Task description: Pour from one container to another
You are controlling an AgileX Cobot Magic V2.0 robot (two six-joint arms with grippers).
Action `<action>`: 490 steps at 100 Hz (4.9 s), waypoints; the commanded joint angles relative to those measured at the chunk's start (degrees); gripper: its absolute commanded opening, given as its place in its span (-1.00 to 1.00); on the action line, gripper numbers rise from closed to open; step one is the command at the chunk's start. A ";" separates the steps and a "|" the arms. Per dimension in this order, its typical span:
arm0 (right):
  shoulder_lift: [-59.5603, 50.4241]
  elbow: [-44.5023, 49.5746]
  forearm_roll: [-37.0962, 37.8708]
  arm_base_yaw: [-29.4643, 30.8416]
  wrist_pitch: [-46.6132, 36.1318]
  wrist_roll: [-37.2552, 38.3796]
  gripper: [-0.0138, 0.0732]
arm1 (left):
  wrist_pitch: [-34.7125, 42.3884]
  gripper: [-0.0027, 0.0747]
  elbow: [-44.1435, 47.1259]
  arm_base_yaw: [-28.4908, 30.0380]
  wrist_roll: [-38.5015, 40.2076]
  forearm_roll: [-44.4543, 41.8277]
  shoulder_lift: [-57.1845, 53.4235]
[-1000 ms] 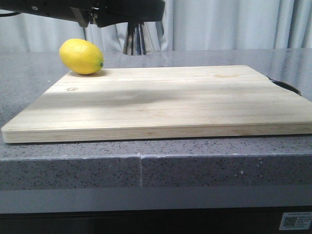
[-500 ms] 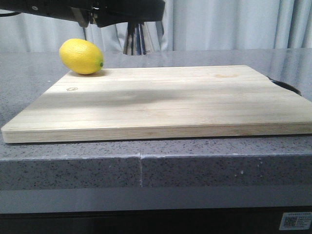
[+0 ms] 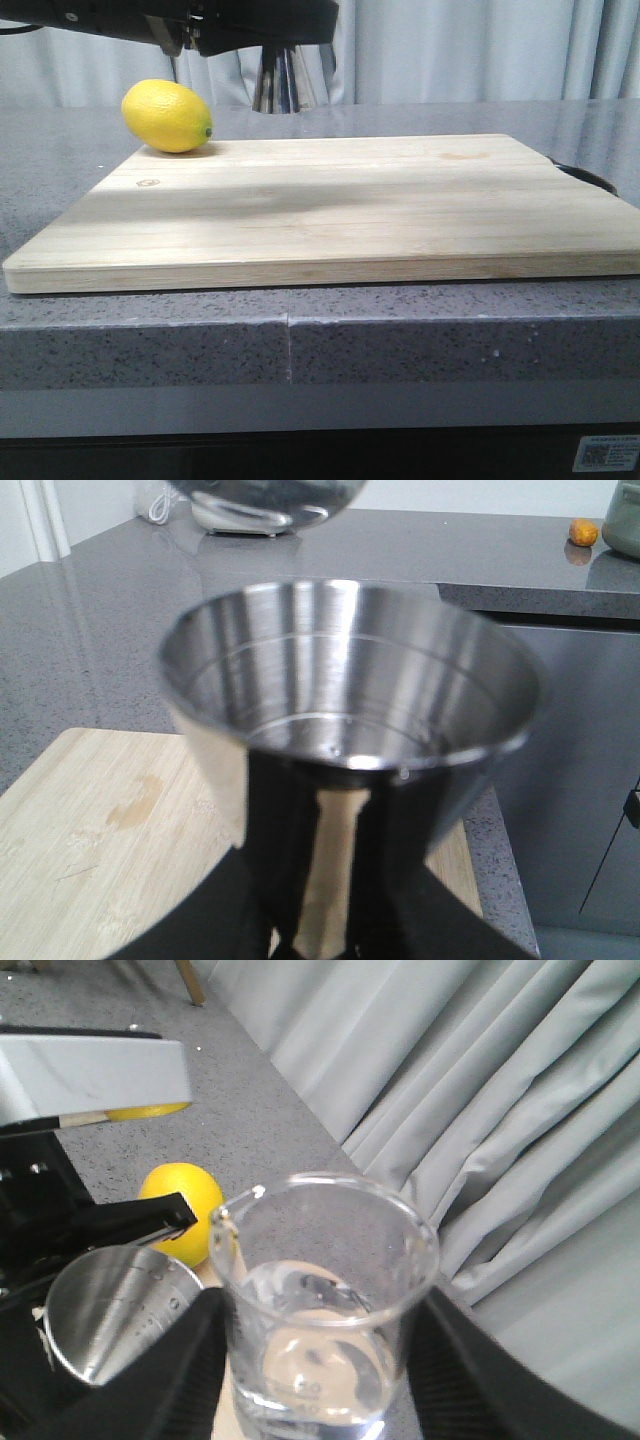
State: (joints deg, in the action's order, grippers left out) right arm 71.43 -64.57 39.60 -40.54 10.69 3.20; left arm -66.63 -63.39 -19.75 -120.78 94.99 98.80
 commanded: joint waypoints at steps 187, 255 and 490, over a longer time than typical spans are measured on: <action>-1.97 -2.18 8.03 -0.67 -0.30 -2.10 -0.21 | -6.11 -0.98 -1.67 -0.61 1.83 3.82 -3.00; -1.86 -2.18 9.34 -0.71 -0.16 -2.20 -0.21 | -6.11 -0.98 -1.67 -1.45 2.10 3.07 -3.00; 0.10 -2.18 16.62 -3.38 4.10 -3.20 -0.21 | -6.15 -0.98 -1.67 -1.62 2.22 3.10 -1.43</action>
State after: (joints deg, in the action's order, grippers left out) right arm 73.01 -64.57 53.86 -43.93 16.82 0.00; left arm -66.52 -63.39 -20.80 -118.85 93.89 99.65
